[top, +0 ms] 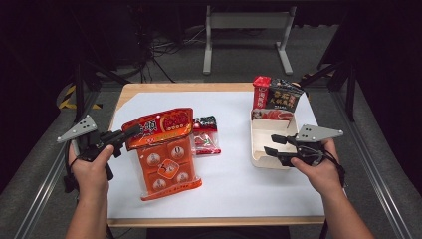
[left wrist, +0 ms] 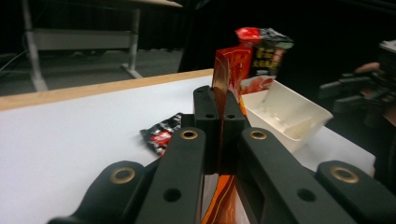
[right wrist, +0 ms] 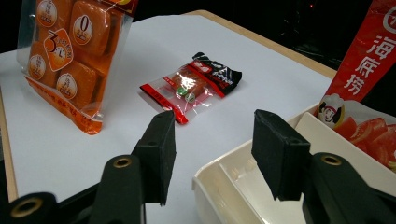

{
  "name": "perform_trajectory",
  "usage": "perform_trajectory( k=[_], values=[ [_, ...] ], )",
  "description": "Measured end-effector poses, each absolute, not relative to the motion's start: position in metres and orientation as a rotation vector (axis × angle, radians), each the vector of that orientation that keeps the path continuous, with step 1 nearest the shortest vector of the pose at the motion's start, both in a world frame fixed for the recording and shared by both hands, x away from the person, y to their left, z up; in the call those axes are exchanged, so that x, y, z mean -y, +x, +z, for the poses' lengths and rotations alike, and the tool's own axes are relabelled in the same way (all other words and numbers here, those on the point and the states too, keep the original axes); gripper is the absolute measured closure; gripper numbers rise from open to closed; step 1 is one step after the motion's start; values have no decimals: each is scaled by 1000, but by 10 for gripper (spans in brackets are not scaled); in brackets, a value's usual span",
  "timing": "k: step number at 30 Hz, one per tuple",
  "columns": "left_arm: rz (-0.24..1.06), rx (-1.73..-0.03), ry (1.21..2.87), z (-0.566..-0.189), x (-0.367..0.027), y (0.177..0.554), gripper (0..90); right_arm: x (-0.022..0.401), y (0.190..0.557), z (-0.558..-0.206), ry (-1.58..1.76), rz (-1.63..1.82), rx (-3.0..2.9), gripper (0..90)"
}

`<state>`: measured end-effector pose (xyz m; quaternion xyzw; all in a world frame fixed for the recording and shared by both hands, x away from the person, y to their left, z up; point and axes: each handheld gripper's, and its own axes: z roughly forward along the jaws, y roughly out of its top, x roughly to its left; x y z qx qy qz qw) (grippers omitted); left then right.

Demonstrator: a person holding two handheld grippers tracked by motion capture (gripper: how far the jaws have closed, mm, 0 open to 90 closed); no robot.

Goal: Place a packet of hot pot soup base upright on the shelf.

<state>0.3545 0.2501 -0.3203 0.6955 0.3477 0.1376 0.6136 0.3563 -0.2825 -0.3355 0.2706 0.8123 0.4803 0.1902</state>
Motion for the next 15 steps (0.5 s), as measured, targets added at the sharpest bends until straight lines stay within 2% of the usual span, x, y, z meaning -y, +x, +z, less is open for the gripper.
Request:
perform_trajectory(
  k=[15],
  values=[
    [333, -683, 1642, -298, -231, 333, 900, 281, 358, -336, 763, 1358, -2310, 479]
  ],
)
